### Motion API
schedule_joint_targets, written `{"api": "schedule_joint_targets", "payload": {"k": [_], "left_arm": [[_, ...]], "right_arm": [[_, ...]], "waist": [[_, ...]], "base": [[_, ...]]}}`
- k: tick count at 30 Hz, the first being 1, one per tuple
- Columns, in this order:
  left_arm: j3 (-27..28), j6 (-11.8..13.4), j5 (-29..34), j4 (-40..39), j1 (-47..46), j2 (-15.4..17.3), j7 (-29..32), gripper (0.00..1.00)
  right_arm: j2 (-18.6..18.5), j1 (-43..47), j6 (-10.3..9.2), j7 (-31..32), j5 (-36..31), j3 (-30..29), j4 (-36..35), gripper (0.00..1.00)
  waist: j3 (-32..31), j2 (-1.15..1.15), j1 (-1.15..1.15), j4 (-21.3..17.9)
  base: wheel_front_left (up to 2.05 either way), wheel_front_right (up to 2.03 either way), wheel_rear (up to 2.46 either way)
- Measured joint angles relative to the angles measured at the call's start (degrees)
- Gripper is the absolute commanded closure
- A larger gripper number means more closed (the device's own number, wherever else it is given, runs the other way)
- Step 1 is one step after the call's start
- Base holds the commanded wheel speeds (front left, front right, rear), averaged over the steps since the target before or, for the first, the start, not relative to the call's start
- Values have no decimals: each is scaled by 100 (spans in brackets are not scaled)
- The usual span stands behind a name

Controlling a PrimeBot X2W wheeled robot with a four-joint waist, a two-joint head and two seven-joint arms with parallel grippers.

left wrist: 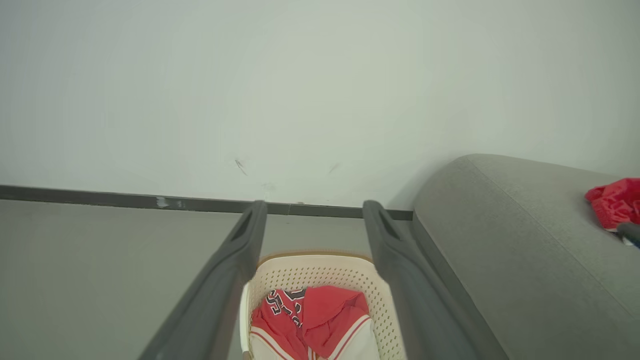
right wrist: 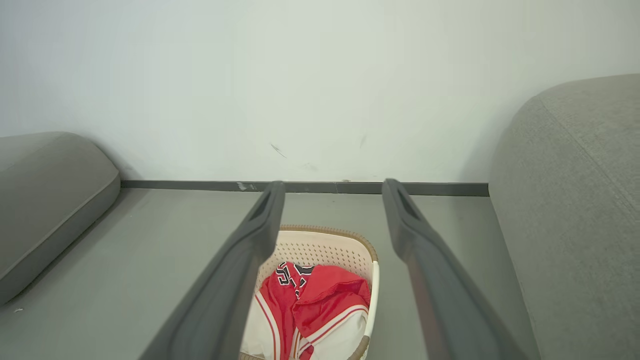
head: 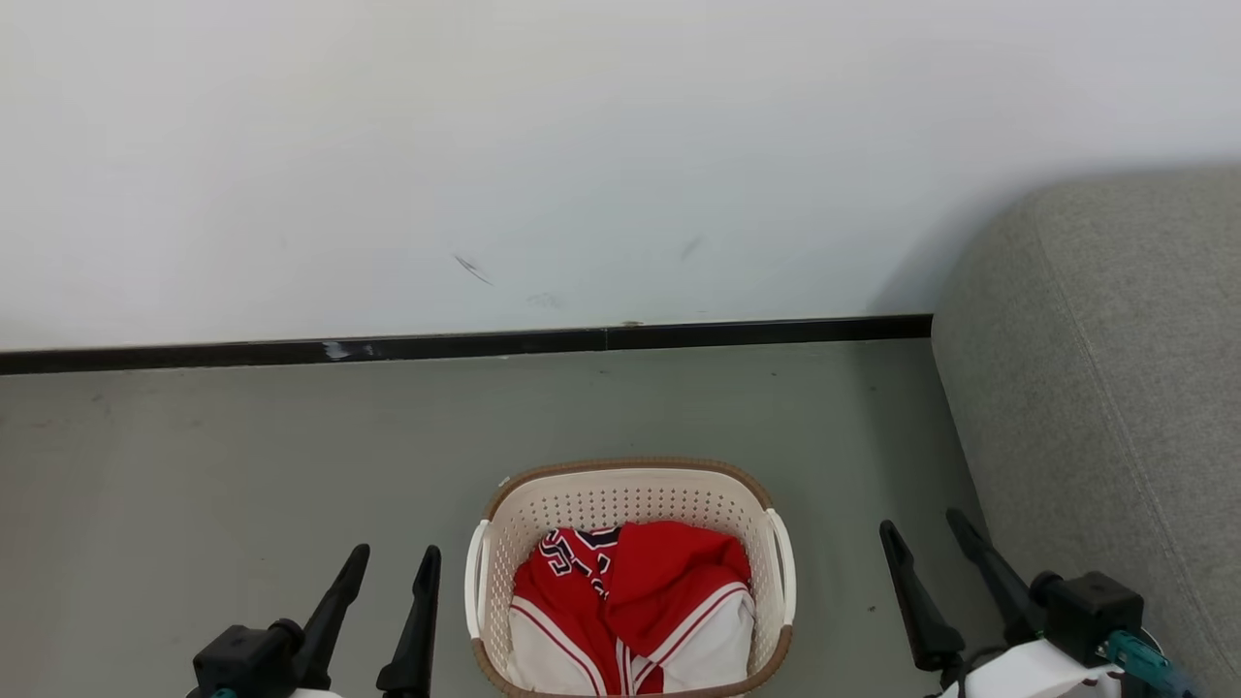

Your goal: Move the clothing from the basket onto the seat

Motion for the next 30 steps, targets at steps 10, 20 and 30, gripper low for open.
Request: {"api": "schedule_joint_targets", "payload": {"k": [10,20,30], "left_arm": [[-97,-45,1,-16,-28,13,133,0],[-267,-103,63,16,-389,49,354,0],[-492,-202,189,166,-817,53,617,0]], "right_arm": [[4,221,0,0,-69,-52,-346,0],[5,259,0,0,71,69,-657,0],[5,244,0,0,107,81,-899,0]], "waist": [[231,0,0,-142],[618,0,0,-307],[1057,0,0,-495]], "base": [[0,0,0],[0,0,0],[0,0,0]]}}
